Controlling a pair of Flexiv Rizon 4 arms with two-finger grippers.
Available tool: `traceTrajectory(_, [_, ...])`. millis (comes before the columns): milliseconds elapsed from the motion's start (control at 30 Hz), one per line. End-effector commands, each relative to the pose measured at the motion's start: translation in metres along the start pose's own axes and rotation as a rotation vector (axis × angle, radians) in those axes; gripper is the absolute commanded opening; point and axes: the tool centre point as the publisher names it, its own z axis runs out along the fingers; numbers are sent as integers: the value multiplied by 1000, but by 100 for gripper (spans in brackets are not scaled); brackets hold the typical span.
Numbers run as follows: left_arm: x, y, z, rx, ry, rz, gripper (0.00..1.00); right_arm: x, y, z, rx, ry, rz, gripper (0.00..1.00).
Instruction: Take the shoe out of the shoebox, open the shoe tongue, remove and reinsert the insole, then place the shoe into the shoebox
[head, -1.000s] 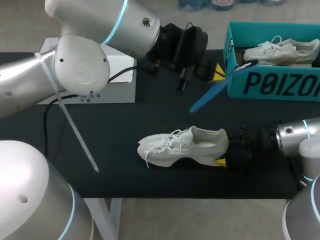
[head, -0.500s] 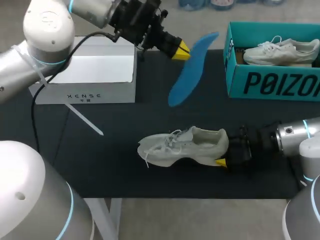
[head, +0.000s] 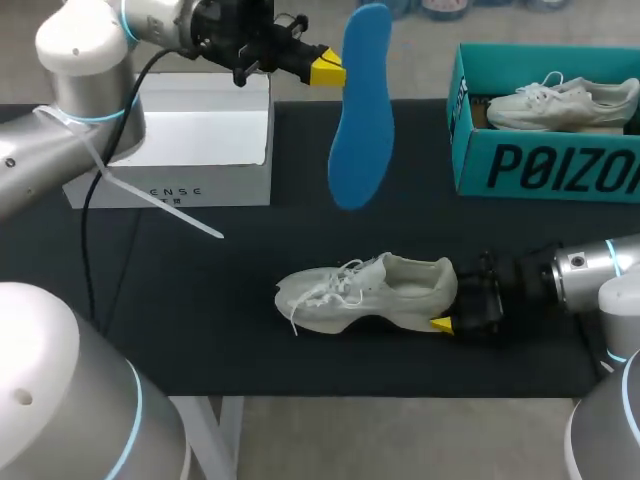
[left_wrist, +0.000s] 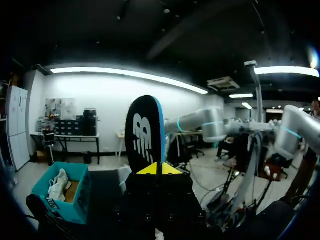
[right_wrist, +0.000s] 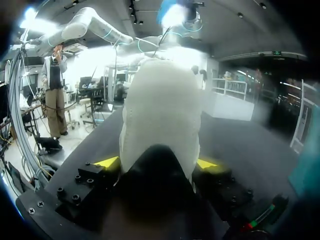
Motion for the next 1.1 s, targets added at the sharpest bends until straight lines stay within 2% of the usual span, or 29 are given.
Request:
traceTrajectory(33, [-7, -6, 6, 93, 70, 24, 0, 1, -2, 3, 3, -2, -1, 0])
traceTrajectory(200, [-3, -13, 4, 111, 115, 43, 0, 1, -2, 3, 3, -2, -1, 0])
traceTrajectory(633, [-1, -5, -7, 43, 83, -8, 0, 1, -2, 3, 3, -2, -1, 0])
traceTrajectory(667, [-1, -5, -7, 43, 83, -8, 0, 1, -2, 3, 3, -2, -1, 15])
traceTrajectory(700, [-1, -5, -7, 43, 83, -8, 0, 1, -2, 3, 3, -2, -1, 100])
traceTrajectory(833, [-1, -5, -7, 43, 83, -8, 0, 1, -2, 3, 3, -2, -1, 100])
traceTrajectory(1100, [-1, -5, -7, 43, 83, -8, 0, 3, -6, -36, 55, -57, -21, 100])
